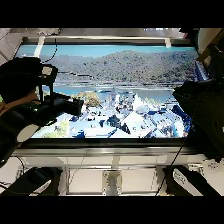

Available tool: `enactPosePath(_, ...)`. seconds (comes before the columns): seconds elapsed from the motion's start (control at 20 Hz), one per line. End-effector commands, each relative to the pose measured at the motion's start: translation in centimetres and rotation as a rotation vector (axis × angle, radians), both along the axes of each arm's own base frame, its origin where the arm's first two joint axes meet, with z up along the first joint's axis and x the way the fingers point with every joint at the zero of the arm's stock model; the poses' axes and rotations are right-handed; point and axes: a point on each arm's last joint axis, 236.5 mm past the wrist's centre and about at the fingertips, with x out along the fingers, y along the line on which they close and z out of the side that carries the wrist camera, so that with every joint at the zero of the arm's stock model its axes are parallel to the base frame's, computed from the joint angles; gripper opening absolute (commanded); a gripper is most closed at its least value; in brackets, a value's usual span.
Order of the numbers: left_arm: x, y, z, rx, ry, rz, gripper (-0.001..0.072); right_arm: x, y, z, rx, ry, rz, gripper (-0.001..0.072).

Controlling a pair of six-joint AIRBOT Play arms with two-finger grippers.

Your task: Fold the clothes and pants, and hang the long-sleeved shirts on hangers.

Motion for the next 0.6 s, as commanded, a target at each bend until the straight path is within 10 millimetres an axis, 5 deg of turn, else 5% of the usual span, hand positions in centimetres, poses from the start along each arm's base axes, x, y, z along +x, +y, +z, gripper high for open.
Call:
enactPosePath(0.0,0.0,0.0,0.1,-0.001,-0.001,0.0,0.0601,-0.1,0.0,-0.1,-0.001,0.006,0.003,0.0032)
enactPosePath(0.55,1.2,-0.2,0.8,0.004,-0.062,-0.004,0.0601,-0.6,0.1,-0.3,-0.001,0.024,0.014,0.0032)
